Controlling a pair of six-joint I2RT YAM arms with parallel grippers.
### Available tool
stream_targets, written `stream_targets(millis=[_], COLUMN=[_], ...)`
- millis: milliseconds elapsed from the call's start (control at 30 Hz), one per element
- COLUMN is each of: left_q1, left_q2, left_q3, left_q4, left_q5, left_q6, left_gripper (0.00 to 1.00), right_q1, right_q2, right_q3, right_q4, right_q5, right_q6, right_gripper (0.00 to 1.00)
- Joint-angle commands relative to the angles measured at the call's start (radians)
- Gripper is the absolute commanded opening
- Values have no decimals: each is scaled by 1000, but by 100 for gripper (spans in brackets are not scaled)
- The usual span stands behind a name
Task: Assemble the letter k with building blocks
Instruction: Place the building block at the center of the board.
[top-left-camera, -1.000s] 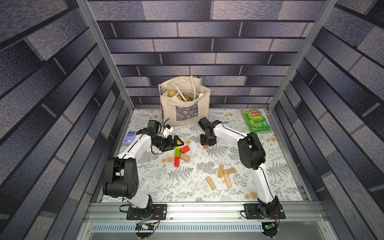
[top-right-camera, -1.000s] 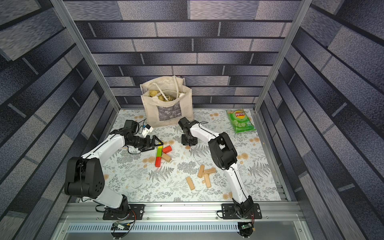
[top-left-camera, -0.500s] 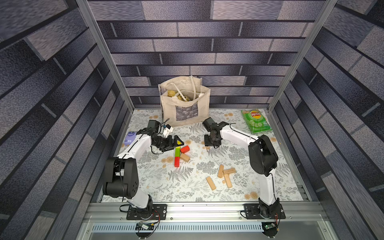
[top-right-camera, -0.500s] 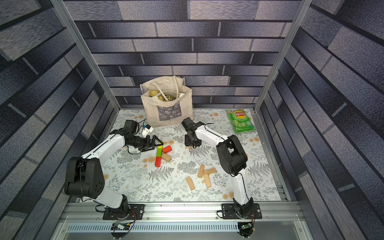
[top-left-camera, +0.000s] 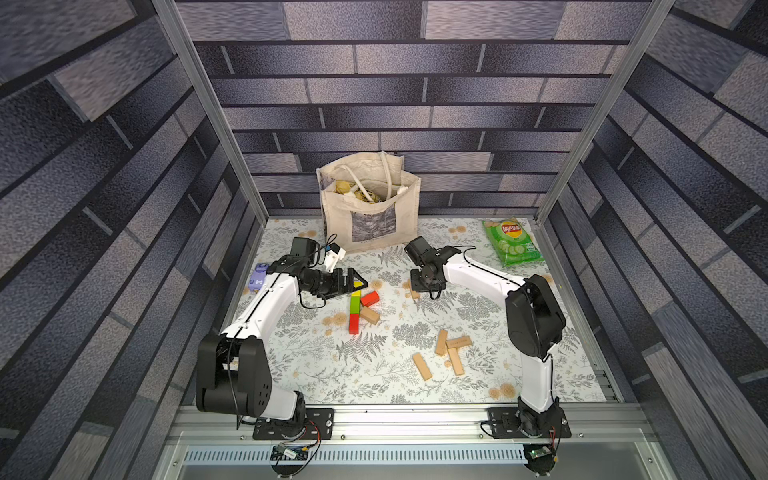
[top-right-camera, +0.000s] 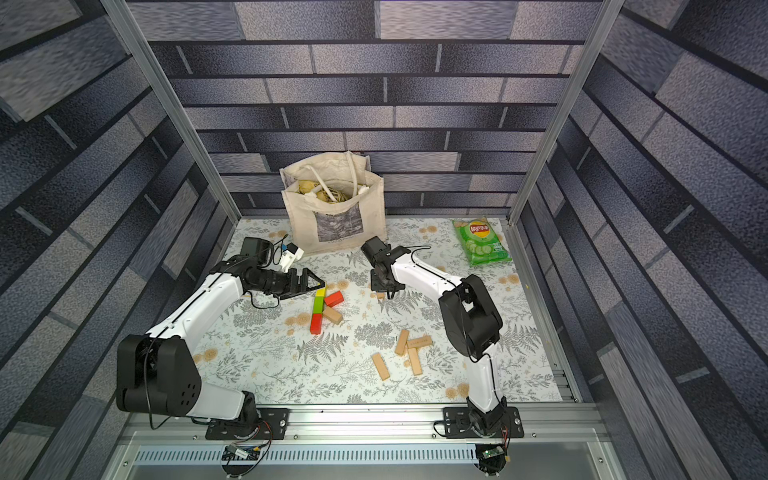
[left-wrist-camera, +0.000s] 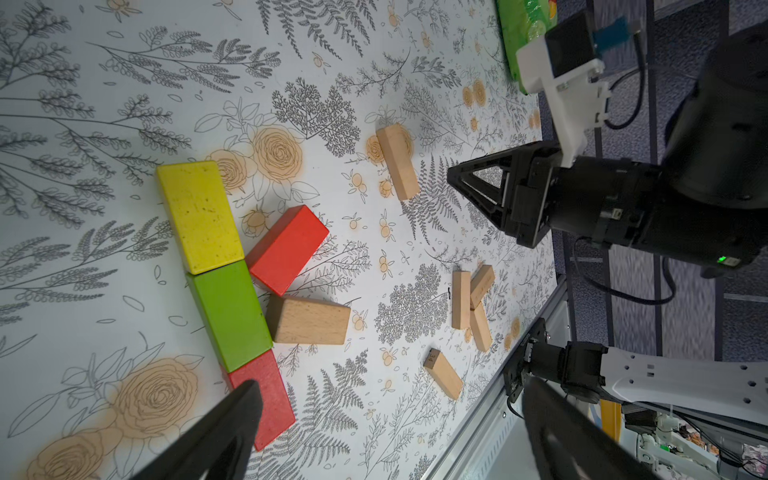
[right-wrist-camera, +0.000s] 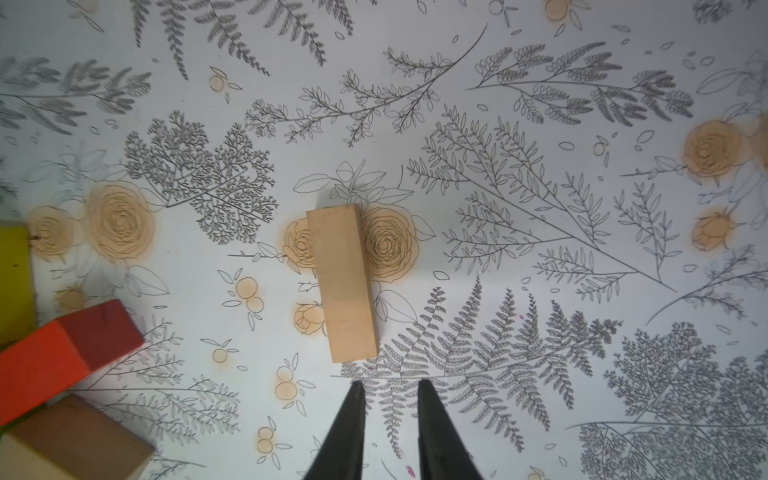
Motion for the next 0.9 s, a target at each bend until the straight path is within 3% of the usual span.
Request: stream_targets(millis=[0,867], left_q1=[0,-5], left_q2=[-18,29], left_q3=[19,24], left_q4=[-20,-21], left_q5=[-23,-1], left_q6=[16,15], left_gripper=[100,100], right_q1=[0,-26], right_q2=[45,104], right_q3=[36,-21], right_q4=[-43,68], right_q5=[41,-64], right_q6=[11,8], right_gripper=[18,16])
